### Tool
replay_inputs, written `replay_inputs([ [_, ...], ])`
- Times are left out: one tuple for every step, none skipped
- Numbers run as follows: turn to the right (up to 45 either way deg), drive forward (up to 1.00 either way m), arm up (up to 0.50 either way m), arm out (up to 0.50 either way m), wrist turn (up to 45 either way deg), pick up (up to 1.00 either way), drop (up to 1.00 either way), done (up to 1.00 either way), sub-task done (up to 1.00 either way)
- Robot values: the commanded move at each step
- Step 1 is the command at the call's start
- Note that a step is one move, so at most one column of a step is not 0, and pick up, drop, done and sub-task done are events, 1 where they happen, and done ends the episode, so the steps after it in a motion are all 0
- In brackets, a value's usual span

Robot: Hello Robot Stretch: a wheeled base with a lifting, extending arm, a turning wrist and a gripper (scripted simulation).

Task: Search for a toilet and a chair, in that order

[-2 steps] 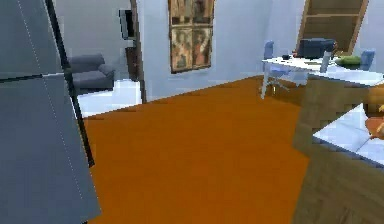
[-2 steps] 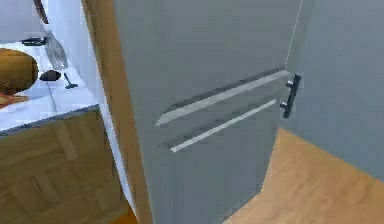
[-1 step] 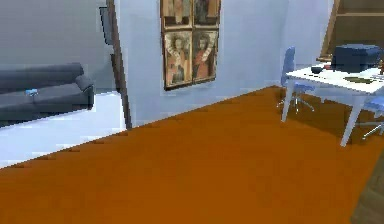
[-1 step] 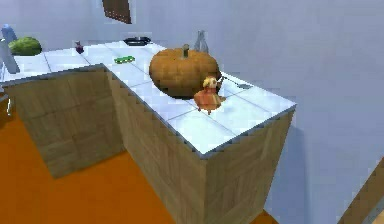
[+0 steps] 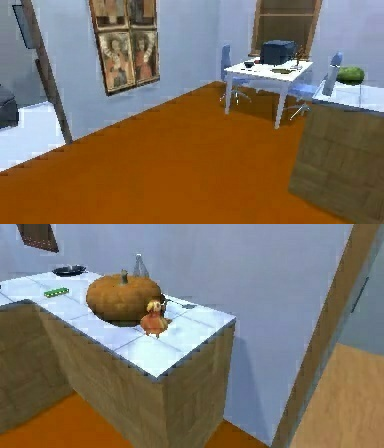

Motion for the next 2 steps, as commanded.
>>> replay_inputs([
  [0.0,0.15,0.00,0.00,0.0,0.00,0.00,0.00,0.00],
  [9.0,0.00,0.00,0.00,0.0,0.00,0.00,0.00,0.00],
])
